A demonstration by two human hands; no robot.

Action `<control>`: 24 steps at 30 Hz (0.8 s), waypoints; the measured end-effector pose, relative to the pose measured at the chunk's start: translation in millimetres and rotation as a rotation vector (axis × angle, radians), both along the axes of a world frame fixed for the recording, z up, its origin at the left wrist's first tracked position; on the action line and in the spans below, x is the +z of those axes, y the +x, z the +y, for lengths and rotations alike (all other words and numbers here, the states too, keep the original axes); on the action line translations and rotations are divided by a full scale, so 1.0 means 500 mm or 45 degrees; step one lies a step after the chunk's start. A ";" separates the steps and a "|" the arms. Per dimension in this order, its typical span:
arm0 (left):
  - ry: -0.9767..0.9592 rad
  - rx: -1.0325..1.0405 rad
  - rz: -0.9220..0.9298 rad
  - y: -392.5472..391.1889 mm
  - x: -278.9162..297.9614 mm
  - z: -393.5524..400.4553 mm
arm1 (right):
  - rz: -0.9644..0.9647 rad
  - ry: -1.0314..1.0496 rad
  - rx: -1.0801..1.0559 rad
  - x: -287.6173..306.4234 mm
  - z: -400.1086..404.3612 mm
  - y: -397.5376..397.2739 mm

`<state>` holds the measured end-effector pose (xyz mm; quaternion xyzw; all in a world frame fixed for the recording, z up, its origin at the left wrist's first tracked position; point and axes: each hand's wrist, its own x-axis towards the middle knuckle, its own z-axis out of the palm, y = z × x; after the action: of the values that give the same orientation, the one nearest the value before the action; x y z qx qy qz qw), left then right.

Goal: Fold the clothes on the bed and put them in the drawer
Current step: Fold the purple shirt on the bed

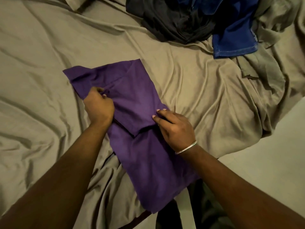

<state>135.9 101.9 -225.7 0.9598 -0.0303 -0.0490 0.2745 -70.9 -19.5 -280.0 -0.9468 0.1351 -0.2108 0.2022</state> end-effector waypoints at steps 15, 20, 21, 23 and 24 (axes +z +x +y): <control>0.460 -1.872 -0.300 -0.221 -0.045 -0.102 | 0.295 0.476 -0.660 0.008 0.023 -0.193; 0.427 -2.022 -0.491 -0.197 -0.047 -0.111 | 0.191 0.613 -0.545 -0.006 0.034 -0.243; 0.417 -2.015 -0.515 -0.190 -0.045 -0.108 | 0.176 0.673 -0.491 -0.011 0.035 -0.254; 0.381 -2.008 -0.542 -0.195 -0.048 -0.103 | 0.152 0.701 -0.422 -0.023 0.035 -0.290; 0.364 -2.012 -0.537 -0.199 -0.050 -0.103 | 0.139 0.688 -0.401 -0.027 0.036 -0.310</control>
<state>36.3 50.4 -250.6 0.6705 -0.7399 -0.0497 0.0233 -226.0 -1.5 -293.5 -0.8361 0.3419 -0.1449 0.4037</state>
